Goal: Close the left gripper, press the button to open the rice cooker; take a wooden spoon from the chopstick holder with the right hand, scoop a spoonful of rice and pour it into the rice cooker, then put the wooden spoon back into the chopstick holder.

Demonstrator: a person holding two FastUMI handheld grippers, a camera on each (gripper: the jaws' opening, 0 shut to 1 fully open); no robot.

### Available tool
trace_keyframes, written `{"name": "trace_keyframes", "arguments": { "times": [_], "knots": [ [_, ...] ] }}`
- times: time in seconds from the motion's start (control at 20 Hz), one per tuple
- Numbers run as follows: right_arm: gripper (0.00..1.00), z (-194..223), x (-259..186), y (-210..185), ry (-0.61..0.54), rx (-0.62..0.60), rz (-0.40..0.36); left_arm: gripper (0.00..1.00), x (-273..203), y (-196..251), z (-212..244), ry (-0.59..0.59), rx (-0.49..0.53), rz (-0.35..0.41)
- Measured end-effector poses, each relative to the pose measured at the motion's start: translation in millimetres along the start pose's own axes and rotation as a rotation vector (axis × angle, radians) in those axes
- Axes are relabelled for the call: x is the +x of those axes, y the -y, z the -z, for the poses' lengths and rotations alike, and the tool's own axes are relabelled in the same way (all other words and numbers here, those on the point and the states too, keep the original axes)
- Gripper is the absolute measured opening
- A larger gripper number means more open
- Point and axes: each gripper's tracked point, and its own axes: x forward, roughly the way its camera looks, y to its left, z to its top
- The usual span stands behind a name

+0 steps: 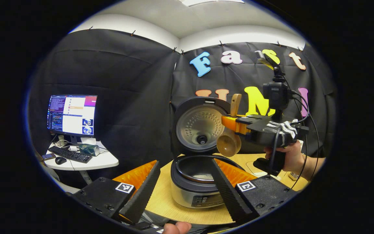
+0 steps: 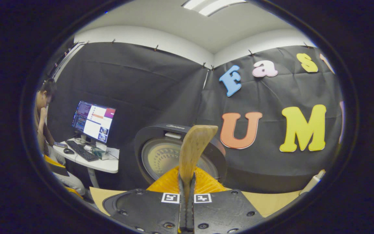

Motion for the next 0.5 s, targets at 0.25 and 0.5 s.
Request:
{"name": "trace_keyframes", "arguments": {
  "times": [0.25, 0.5],
  "knots": [
    [0.01, -15, -54, 54, 0.011, 0.26, 0.07, 0.99, 0, 17, -1, 0.004, -0.003, 0.034],
    [0.01, 5, -121, 173, -0.04, 0.42, 0.331, 0.99, 0, 47, -1, 0.005, -0.009, 0.095]
  ]
}}
